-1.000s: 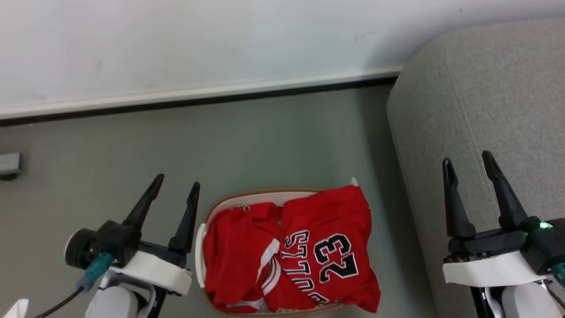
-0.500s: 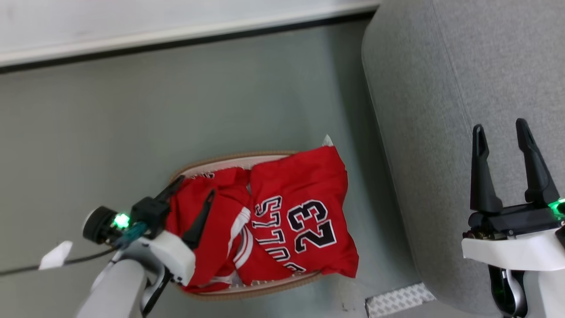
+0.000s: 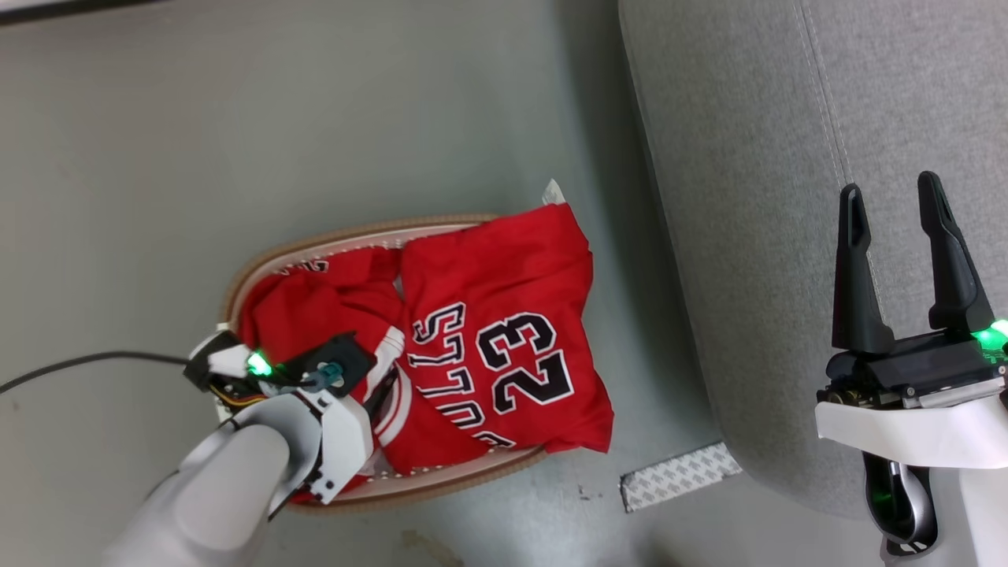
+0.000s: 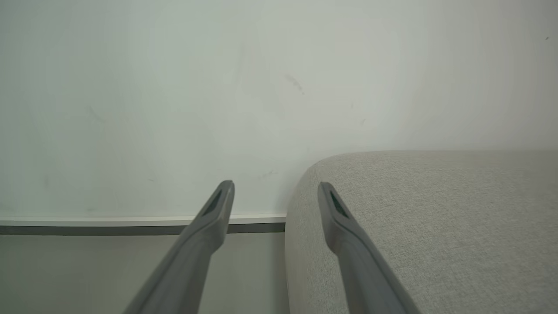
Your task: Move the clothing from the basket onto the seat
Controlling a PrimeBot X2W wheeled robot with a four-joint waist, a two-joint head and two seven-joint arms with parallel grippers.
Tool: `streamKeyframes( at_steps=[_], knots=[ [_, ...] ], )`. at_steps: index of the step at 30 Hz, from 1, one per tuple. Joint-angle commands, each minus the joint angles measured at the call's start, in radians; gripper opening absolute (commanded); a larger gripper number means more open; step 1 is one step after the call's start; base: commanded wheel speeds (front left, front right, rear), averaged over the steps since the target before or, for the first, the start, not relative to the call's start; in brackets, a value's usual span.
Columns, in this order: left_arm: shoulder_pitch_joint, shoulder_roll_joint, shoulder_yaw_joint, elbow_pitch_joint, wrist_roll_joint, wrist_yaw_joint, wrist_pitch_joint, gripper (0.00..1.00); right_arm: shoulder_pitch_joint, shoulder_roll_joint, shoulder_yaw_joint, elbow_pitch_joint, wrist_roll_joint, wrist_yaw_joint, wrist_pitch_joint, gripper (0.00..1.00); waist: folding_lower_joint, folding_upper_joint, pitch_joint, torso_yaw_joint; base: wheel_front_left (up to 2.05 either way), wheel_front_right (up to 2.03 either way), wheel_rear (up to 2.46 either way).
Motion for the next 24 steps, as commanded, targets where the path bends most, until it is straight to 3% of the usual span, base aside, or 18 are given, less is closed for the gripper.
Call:
streamKeyframes(
  at_steps=[1, 9, 24],
  knots=[
    [-0.031, 0.016, -0.031, 0.029, 0.024, 0.002, 0.018, 1.0, -0.009, -0.002, 0.007, -0.006, 0.01, -0.002, 0.0, 1.0, -0.0001, 0.0, 0.032, -0.024, 0.0, 0.0, 0.0],
    [-0.137, 0.046, -0.181, 0.161, 0.12, 0.002, 0.111, 1.0, -0.023, -0.003, 0.023, -0.025, 0.042, -0.002, 0.0, 1.0, -0.0001, 0.0, 0.092, -0.074, 0.0, 0.0, 0.0],
    [-0.215, 0.059, -0.302, 0.365, 0.211, 0.002, 0.258, 1.0, -0.002, -0.002, 0.062, -0.048, 0.136, -0.002, 0.0, 1.0, -0.0001, 0.0, 0.169, -0.176, 0.0, 0.0, 0.0]
  ],
)
